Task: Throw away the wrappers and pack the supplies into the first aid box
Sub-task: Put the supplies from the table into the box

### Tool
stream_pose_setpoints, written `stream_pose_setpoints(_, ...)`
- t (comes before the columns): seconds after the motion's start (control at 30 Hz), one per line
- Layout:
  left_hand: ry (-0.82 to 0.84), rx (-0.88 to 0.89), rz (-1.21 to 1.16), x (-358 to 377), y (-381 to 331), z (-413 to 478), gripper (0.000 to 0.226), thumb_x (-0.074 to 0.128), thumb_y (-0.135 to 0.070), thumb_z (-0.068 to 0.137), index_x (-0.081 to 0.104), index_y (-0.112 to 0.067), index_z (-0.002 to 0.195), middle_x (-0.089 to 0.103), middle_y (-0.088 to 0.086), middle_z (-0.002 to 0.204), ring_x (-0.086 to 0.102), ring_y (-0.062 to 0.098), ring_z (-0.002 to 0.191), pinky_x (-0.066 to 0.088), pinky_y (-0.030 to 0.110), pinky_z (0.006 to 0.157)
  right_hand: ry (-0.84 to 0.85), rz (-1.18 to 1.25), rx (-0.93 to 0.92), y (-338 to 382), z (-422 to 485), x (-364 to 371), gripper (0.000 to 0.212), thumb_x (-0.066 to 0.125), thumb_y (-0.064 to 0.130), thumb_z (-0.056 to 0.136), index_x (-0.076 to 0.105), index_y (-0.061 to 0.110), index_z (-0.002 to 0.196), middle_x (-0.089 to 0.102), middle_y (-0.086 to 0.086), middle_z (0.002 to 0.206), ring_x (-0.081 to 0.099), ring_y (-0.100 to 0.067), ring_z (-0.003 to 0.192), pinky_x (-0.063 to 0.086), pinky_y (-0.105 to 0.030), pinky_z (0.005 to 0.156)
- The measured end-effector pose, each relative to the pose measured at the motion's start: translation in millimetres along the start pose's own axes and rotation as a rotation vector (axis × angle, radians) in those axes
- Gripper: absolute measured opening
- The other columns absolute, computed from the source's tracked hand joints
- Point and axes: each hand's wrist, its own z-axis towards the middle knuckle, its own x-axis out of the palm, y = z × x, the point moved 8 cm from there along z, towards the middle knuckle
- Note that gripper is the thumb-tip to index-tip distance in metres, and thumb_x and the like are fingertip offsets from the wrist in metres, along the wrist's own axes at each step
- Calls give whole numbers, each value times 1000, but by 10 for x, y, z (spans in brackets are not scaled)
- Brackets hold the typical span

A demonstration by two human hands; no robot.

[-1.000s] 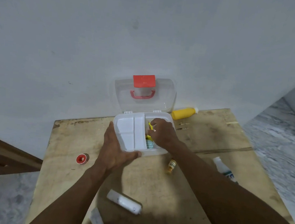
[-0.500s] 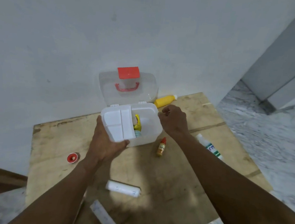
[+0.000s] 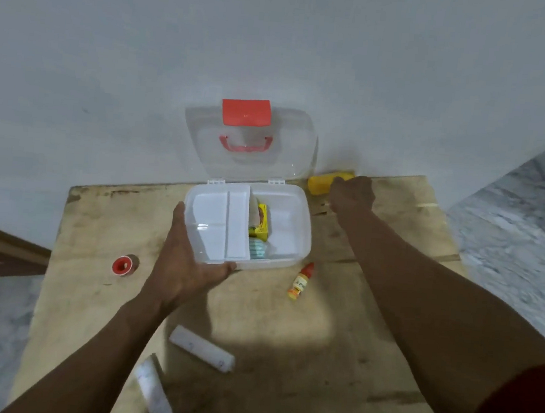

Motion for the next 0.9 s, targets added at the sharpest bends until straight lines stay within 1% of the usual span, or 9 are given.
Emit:
stream_pose_setpoints(0.13,9,7,12,40,-50,5,102,85,-53,53,28,-36,136,46,-12,129,51,-2,118,49,13,85,33,39,111,-3,221,133,61,55,21,97,23,-1,144,45,-22,144,50,-36,129,44,-40,104)
stream_pose_setpoints(0.27,15,-16,22,55,-17,26,107,87,-50,54,27,-27,140,45,-14,131,52,2,120,50,20,89,39,142,159,-30,360,260,72,58,24,94,13,0,145,51,-22,138,56,-37,121,50,-44,99)
stream_pose_setpoints(0.37,26,-2,38,68,-41,37,103,84,-52,57,28,-27,139,45,-16,129,52,2,119,49,11,87,49,209,193,-36,376,271,83,59,21,92,2,3,150,53,-19,134,57,-37,117,51,-44,97)
stream_pose_setpoints(0.43,28,-2,38,78,-46,39,102,83,-52,57,28,-26,138,45,-18,127,52,2,119,49,10,87,78,296,219,-64,355,280,86,64,22,87,6,10,148,53,-17,128,59,-37,109,54,-49,93)
stream_pose_setpoints(0.53,27,-3,36,68,-23,32,104,85,-51,57,28,-24,140,46,-13,129,53,5,120,50,19,90,114,352,200,-145,286,268,80,73,25,78,22,16,139,53,-16,119,58,-35,100,57,-52,86)
stream_pose_setpoints(0.63,31,28,43,60,-36,21,105,86,-49,56,28,-26,140,45,-12,131,52,4,121,49,20,91,180,304,147,-265,195,247,86,77,31,72,28,25,141,55,-11,118,62,-35,102,58,-52,86)
stream_pose_setpoints(0.7,26,43,26,57,-51,7,104,86,-50,56,29,-26,140,44,-15,131,50,4,122,49,19,93,213,242,117,-373,107,215,82,78,33,72,33,27,141,56,-9,121,61,-33,104,58,-51,86)
stream_pose_setpoints(0.83,25,44,-1,22,0,-14,107,89,-46,54,29,-26,139,46,-18,130,50,0,121,50,27,95,153,151,-9,-519,-167,-23,73,78,32,74,41,27,136,56,-9,127,58,-32,112,56,-46,91)
stream_pose_setpoints(0.9,20,66,-9,15,-20,-23,107,88,-48,51,29,-25,138,47,-12,130,50,-1,119,49,24,94,83,101,-106,-524,-328,-188,68,78,31,74,43,27,133,59,-9,122,58,-32,112,52,-42,93)
